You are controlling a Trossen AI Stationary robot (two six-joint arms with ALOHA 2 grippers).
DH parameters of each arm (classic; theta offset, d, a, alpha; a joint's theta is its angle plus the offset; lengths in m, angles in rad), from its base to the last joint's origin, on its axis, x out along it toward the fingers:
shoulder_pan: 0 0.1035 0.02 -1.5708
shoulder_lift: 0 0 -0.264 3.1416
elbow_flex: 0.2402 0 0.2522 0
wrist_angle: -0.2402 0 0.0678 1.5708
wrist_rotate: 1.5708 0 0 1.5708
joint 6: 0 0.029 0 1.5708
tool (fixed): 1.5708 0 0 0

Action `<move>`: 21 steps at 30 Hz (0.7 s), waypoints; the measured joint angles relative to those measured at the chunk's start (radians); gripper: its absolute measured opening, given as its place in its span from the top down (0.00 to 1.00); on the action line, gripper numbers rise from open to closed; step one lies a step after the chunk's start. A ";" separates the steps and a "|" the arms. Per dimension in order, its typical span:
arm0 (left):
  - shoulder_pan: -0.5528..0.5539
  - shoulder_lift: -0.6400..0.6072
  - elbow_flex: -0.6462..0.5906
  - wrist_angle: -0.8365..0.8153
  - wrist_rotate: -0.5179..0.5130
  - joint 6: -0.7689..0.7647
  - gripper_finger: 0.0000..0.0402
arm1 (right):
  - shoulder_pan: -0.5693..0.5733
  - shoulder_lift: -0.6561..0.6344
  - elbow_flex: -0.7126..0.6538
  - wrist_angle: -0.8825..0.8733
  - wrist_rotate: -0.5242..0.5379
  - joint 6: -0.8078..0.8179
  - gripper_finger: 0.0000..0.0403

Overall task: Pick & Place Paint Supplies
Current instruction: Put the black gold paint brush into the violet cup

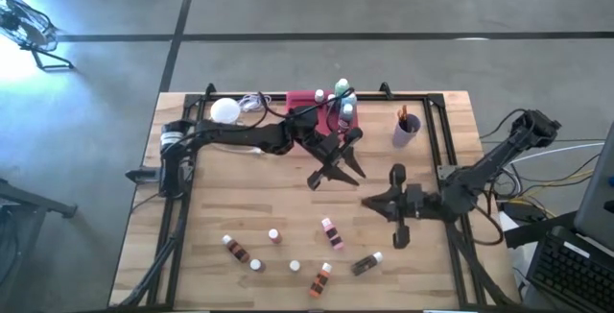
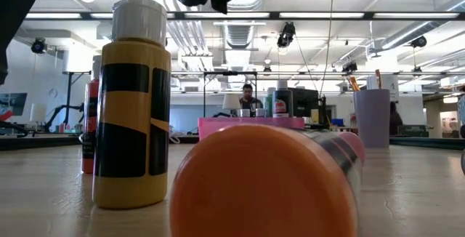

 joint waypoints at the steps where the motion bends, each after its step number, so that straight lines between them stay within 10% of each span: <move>1: -0.001 -0.001 0.000 -0.002 0.000 0.003 0.71 | 0.005 -0.002 0.000 -0.003 0.016 -0.005 0.98; 21: -0.011 -0.002 -0.001 -0.003 -0.069 0.052 0.71 | 0.013 -0.010 0.000 -0.074 0.249 -0.051 0.98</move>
